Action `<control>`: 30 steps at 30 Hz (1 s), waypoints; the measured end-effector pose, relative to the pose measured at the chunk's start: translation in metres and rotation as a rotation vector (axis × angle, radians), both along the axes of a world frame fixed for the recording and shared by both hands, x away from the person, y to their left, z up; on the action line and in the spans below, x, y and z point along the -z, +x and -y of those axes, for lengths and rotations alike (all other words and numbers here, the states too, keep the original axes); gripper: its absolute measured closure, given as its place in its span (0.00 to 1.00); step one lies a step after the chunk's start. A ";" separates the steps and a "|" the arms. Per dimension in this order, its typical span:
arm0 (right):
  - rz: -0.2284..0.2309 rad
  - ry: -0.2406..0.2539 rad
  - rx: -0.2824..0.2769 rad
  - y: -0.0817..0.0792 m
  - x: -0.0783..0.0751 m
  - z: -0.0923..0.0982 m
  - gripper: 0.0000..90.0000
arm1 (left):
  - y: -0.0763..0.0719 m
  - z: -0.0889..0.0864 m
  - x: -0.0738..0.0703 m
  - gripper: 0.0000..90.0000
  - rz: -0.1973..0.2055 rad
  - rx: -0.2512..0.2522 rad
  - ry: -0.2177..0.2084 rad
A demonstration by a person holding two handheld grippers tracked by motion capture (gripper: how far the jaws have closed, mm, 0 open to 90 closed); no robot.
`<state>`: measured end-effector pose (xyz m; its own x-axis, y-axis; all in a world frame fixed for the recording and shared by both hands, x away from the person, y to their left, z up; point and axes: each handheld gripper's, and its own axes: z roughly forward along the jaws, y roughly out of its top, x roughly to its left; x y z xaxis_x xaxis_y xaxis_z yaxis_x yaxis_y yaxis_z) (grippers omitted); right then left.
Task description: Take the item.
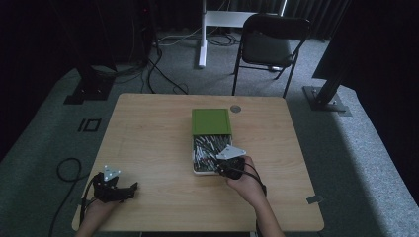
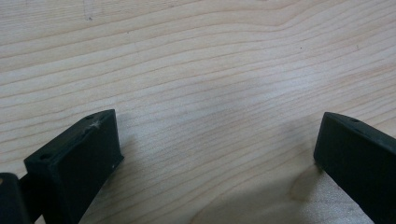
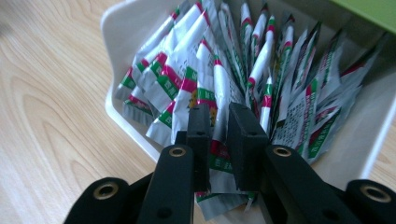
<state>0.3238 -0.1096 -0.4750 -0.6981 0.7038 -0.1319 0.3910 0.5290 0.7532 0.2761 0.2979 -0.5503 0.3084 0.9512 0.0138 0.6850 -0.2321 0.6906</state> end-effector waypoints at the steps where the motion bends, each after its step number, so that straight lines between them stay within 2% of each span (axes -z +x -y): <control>1: -0.001 -0.007 0.003 0.000 0.001 0.000 0.88 | 0.000 0.000 0.000 0.01 0.000 0.000 0.000; 9: -0.031 -0.034 0.060 0.004 0.011 0.000 0.87 | 0.000 0.000 0.000 0.01 -0.002 0.002 0.003; 11: -0.022 -0.051 0.069 0.005 0.014 0.001 0.90 | 0.000 0.000 0.000 0.01 -0.002 0.002 0.003; 15: -0.030 -0.042 0.088 0.006 0.015 0.002 0.94 | 0.000 0.000 0.000 0.01 -0.001 0.001 0.002; 18: -0.030 -0.006 0.107 0.006 0.009 0.004 0.97 | 0.000 0.000 0.000 0.01 -0.001 0.002 0.002; 21: -0.028 0.002 0.101 0.004 0.006 0.005 0.97 | 0.000 0.000 0.000 0.01 -0.002 0.001 0.002; 24: -0.028 0.054 0.105 0.000 -0.002 0.008 0.97 | 0.000 0.000 0.000 0.01 -0.001 0.001 0.002; 29: 0.015 0.118 0.099 -0.010 -0.016 0.008 0.98 | 0.000 0.000 0.000 0.01 -0.001 0.000 0.001; 30: 0.015 0.118 0.099 -0.010 -0.016 0.008 0.98 | 0.000 0.000 0.000 0.01 -0.001 0.000 0.001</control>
<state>0.3141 -0.1178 -0.4589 -0.6231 0.7802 -0.0540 0.4255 0.3961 0.8137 0.2761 0.2979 -0.5502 0.3087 0.9510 0.0145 0.6854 -0.2330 0.6899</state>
